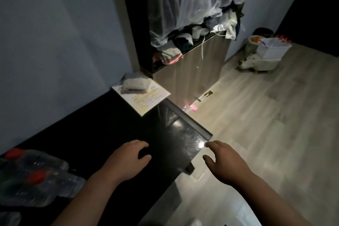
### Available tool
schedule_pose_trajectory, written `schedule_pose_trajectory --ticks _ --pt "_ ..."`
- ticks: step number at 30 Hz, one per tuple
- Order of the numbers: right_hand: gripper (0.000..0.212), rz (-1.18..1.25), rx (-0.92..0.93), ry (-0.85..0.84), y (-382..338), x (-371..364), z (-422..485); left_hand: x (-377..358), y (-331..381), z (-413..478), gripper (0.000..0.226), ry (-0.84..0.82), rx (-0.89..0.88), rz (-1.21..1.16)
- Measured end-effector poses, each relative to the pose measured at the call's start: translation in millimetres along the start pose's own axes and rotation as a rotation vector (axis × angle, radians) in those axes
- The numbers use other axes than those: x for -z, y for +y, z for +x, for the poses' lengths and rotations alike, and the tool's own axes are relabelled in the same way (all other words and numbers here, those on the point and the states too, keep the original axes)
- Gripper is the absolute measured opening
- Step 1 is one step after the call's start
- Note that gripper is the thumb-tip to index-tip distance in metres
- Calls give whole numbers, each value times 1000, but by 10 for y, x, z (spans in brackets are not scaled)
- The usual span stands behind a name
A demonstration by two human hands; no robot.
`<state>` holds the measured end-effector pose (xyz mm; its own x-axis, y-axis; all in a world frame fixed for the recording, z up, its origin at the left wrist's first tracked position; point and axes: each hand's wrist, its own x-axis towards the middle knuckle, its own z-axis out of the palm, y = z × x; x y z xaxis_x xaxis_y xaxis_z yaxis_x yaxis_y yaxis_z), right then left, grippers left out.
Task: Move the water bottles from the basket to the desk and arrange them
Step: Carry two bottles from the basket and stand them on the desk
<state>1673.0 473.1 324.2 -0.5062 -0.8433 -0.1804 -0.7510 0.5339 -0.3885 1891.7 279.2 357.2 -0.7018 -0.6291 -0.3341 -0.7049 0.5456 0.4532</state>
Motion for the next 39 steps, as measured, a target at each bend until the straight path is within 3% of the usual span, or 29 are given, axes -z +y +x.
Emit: schedule_pose_trajectory --ticks 16,29,39 --pt "46 50 -322 101 1734 785 123 -356 1645 1633 44 -107 -249 34" --pt "47 2 -468 59 2805 1517 1250 -608 2673 3527 47 -203 -348 88" --pt "46 47 -547 83 3593 1918 1775 -670 3290 4439 50 -220 -417 183"
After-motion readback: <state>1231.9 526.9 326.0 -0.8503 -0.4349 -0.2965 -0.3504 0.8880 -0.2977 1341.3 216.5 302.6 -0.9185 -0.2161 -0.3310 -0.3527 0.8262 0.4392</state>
